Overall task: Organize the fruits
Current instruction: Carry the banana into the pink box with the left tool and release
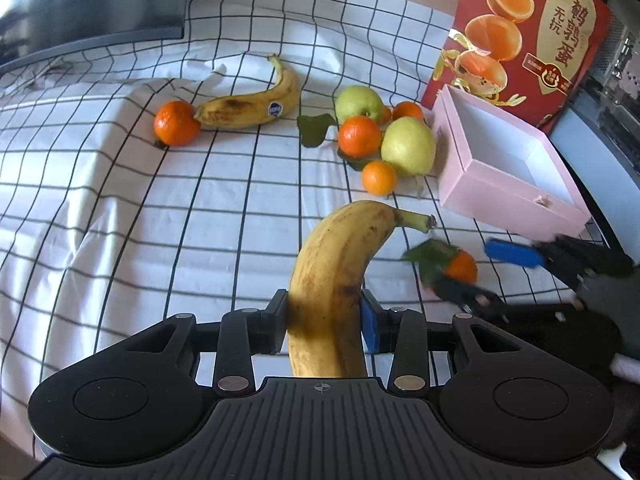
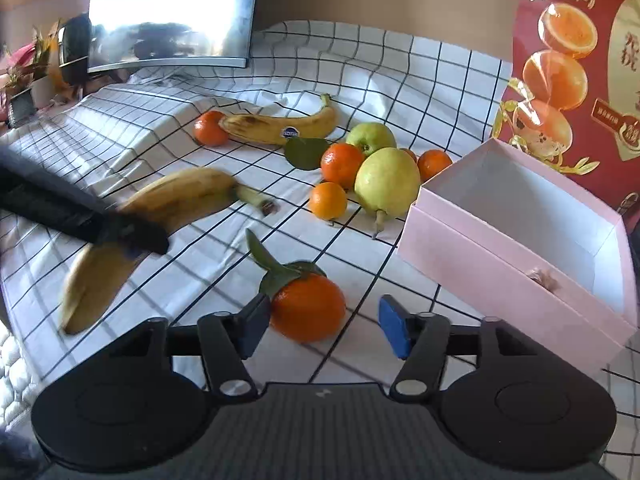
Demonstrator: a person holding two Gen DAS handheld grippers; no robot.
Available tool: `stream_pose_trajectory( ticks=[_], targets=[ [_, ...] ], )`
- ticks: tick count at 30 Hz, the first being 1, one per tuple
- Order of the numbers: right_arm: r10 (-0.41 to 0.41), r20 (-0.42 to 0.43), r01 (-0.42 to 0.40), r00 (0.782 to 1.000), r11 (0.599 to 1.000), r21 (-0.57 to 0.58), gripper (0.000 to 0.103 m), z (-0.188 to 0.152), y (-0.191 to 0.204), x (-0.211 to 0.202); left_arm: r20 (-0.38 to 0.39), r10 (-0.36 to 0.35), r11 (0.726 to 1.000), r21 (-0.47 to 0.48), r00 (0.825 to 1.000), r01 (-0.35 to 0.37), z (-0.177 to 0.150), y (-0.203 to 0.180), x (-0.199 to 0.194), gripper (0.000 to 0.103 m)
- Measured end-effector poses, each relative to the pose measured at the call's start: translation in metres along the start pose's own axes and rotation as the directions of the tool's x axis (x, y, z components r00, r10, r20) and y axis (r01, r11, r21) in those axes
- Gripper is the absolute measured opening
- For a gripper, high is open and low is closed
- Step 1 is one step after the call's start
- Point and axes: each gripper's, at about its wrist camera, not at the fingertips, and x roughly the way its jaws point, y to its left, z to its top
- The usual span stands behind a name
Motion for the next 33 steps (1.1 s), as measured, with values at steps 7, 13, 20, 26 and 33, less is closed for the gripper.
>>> stream_pose_trajectory(
  ticks=[7,13,20,26,33],
  targets=[
    [0.044,-0.061,-0.041,0.997,0.998,0.048,0.064,0.005,-0.007,0.025,-0.025,0.02,1.0,-0.012,0.999,-0.02,-0.01,0.006,-0.002,0.042],
    [0.049,-0.077,-0.046,0.996,0.998,0.045,0.044,0.003,-0.003,0.018,-0.012,-0.004,1.0,0.002,1.0,0.004,-0.007,0.002,-0.009,0.042],
    [-0.045,0.139,0.03,0.989,0.994,0.106,0.044,0.04,-0.043,-0.065,0.194,-0.159,0.984,0.11,0.968,0.14,0.081,-0.039,-0.052,0.042],
    [-0.27,0.255,0.229,0.928,0.957,0.18,0.044,0.058,-0.085,-0.127,0.229,-0.279,0.958,0.132,0.932,0.254,0.17,-0.107,-0.021,0.042],
    [-0.349,0.078,0.305,0.934,0.89,0.339,0.044,0.002,-0.101,-0.127,-0.081,-0.294,0.956,-0.022,0.952,0.294,0.188,-0.175,0.116,0.041]
  ],
)
